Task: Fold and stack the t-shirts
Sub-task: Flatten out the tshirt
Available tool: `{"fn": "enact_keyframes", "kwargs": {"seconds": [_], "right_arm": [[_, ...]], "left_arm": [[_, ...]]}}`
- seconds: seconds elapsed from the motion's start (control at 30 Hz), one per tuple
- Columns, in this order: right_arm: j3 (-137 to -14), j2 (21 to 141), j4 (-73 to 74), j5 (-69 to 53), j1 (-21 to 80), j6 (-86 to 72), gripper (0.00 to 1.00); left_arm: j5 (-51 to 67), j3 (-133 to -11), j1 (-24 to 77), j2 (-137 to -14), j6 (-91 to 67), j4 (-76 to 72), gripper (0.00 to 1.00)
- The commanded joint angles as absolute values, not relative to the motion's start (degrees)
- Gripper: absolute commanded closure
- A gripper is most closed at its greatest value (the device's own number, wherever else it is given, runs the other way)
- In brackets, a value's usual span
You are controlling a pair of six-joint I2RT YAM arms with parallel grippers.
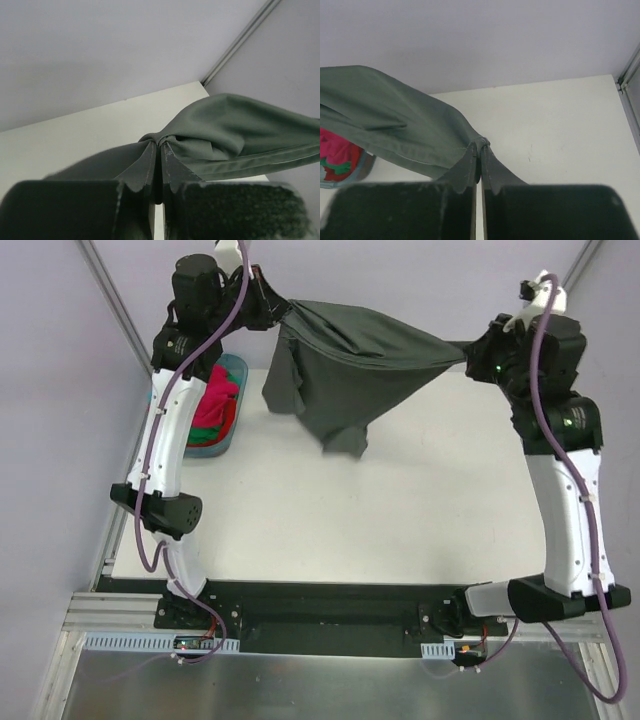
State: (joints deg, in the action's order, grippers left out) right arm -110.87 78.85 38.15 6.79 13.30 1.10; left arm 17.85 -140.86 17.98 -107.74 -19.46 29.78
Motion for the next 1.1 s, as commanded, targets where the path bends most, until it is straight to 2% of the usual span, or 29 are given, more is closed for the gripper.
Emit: {"fn": "enact_keyframes", "kwargs": {"seconds": [0.0, 0.13, 0.23, 0.3, 0.33, 0.37, 0.4, 0.47, 0.5, 0.53, 0.6, 0.7, 0.83, 0.87, 1.07], "right_arm": [[-114.64, 69.54, 39.29, 8.43, 13.27, 3.69, 1.0], [-91.56, 57.6, 38.94, 7.04, 13.36, 0.09, 1.0], [-72.31, 47.75, 39.99, 5.63, 13.27, -8.58, 1.0], [-58.08, 42.3, 39.64, 1.52, 13.45, -14.04, 0.99], [-52.7, 39.84, 39.2, -2.94, 13.71, -15.98, 0.98], [-47.6, 38.07, 39.46, -5.42, 14.15, -17.39, 0.96], [-43.37, 35.97, 39.9, -7.54, 14.67, -18.45, 0.94], [-38.52, 32.62, 41.3, -9.48, 15.12, -19.86, 0.87], [-37.1, 30.87, 41.13, -10.88, 15.12, -19.86, 0.79], [-36.22, 29.98, 41.13, -11.86, 15.03, -19.25, 0.68], [-36.91, 29.53, 42.36, -10.3, 15.03, -18.46, 0.4], [-39.63, 31.72, 43.59, -4.15, 14.94, -17.23, 0.21], [-40.52, 36.81, 39.83, -2.19, 15.12, -16.52, 0.11], [-40.17, 38.22, 37.9, -3.15, 15.03, -16.44, 0.02], [-37.44, 48.94, 28.49, -7.64, 15.38, -16.53, 0.04]], "left_arm": [[25.48, -142.85, 17.49, -102.32, -17.32, 28.21, 1.0], [25.85, -122.14, 17.49, -95.03, -13.63, 27.6, 1.0], [21.99, -101.58, 17.49, -90.28, -12.83, 27.16, 0.9], [21.35, -87.77, 17.49, -87.9, -13.97, 26.9, 0.75], [21.62, -82.15, 17.49, -86.5, -14.67, 26.55, 0.52], [21.45, -77.04, 17.49, -85.01, -15.2, 25.24, 0.43], [20.14, -73.43, 17.49, -83.34, -15.9, 24.18, 0.4], [16.36, -68.31, 17.49, -80.35, -17.75, 23.29, 0.22], [15.83, -66.55, 17.49, -78.94, -18.19, 23.12, 0.06], [15.04, -65.32, 17.49, -77.62, -18.98, 22.85, 0.01], [14.85, -63.64, 17.49, -75.94, -20.38, 22.15, 0.01], [16.52, -62.41, 17.58, -76.02, -22.67, 21.71, 0.01], [17.48, -60.21, 17.67, -77.95, -26.27, 21.01, 0.01], [18.45, -59.51, 17.84, -78.48, -27.06, 20.74, 0.01], [17.68, -57.04, 24.07, -82.61, -28.56, 18.72, 0.01]]}}
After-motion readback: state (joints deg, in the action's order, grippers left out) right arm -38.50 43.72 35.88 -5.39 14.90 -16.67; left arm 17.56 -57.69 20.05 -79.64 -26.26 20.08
